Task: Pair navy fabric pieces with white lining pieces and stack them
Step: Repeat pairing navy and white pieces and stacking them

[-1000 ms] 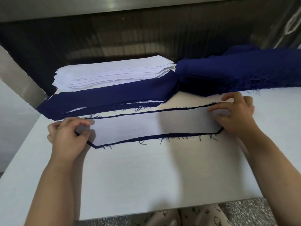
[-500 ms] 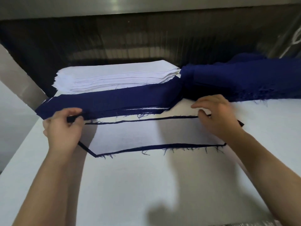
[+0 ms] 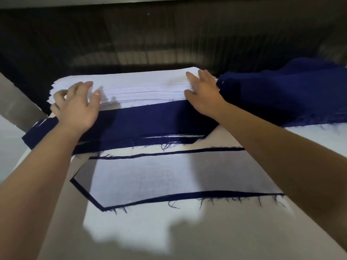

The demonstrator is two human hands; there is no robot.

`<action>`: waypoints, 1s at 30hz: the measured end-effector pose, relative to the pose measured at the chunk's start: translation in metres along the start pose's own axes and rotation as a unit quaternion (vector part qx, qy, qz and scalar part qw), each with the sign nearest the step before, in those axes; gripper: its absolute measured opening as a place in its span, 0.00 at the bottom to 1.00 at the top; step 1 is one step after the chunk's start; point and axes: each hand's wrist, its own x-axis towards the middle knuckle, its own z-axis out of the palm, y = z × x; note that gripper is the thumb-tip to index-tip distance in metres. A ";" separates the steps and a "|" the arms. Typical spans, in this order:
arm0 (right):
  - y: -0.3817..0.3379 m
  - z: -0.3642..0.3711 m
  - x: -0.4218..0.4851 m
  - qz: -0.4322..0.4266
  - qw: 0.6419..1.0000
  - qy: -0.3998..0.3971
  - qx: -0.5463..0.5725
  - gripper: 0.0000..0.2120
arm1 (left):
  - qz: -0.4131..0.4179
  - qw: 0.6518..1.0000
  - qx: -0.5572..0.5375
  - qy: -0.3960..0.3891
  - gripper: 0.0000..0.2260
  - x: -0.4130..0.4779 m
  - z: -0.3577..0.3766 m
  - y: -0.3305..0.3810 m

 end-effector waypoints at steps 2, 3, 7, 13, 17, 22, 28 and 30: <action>0.004 0.005 0.011 0.017 0.999 -0.012 -0.040 0.26 | -0.005 0.999 0.030 -0.019 0.21 0.011 0.004 0.002; 0.005 0.006 0.015 0.030 0.998 -0.019 -0.051 0.26 | -0.013 0.998 0.049 -0.032 0.22 0.016 0.006 0.003; 0.008 0.009 0.029 0.035 0.996 -0.027 -0.077 0.24 | -0.033 0.993 0.086 -0.072 0.21 0.027 0.016 -0.001; 0.008 0.009 0.024 -0.028 0.992 0.045 -0.118 0.09 | 0.006 0.991 0.129 -0.048 0.20 0.025 0.020 -0.007; 0.006 0.008 0.016 -0.041 0.988 0.109 -0.098 0.09 | 0.034 0.988 0.152 -0.021 0.18 0.022 0.015 -0.008; 0.004 0.002 0.013 -0.027 0.984 0.175 0.012 0.11 | 0.046 0.987 0.152 0.000 0.18 0.023 0.011 -0.011; 0.002 -0.009 0.004 -0.048 0.973 0.218 0.062 0.11 | 0.084 0.979 0.172 0.064 0.11 0.026 0.014 -0.015; 0.005 -0.011 0.001 -0.043 0.972 0.217 0.073 0.10 | 0.109 0.975 0.169 0.090 0.09 0.029 0.013 -0.018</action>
